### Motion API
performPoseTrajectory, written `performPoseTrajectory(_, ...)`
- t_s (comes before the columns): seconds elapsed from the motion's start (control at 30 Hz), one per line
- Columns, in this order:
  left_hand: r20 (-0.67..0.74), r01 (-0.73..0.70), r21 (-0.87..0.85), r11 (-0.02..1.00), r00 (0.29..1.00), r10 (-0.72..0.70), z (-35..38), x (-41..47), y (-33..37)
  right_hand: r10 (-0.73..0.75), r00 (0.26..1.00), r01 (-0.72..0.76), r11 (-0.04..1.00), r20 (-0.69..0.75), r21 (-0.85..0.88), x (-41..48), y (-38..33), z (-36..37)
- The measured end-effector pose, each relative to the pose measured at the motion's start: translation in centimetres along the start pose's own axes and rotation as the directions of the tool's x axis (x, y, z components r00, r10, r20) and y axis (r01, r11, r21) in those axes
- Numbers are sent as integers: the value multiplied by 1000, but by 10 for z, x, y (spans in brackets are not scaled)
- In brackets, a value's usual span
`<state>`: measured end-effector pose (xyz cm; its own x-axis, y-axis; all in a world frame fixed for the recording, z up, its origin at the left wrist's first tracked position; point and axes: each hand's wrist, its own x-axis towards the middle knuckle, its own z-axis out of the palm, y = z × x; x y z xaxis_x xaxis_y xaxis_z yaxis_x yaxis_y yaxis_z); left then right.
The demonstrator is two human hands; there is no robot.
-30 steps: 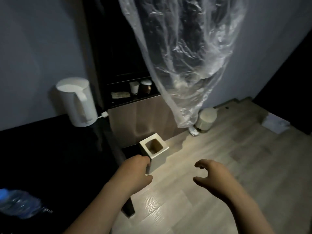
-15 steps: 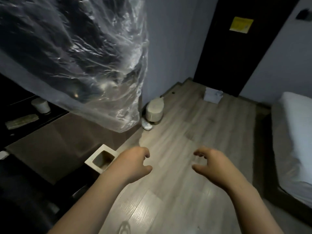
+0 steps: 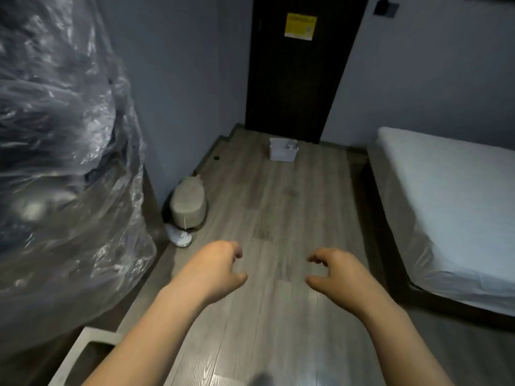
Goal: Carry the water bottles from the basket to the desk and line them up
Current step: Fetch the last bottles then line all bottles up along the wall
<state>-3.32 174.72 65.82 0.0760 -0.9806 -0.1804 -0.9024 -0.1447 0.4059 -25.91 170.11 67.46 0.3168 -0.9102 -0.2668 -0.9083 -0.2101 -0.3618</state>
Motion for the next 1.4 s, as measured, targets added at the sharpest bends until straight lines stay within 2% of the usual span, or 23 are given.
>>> performPoseTrajectory(0.1,20,-78,35,996,997,78,-13,53,0,45,999,-44,999,-17,22,40,-1,-13)
performPoseTrajectory(0.4,91,-177,68,982,981,170,-25,202,22,117,993,-116,992,-21,53,161,31,-47)
performPoseTrajectory(0.83,38,-145,85,986,989,142,-50,407,87,53,996,-49,997,-69,52,359,110,-143)
performPoseTrajectory(1.17,73,-116,10,993,991,115,-61,563,88,70,998,-70,996,3,46,511,140,-180)
performPoseTrajectory(1.4,91,-161,-1,987,983,161,-91,704,78,85,996,-85,996,-38,9,646,137,-220)
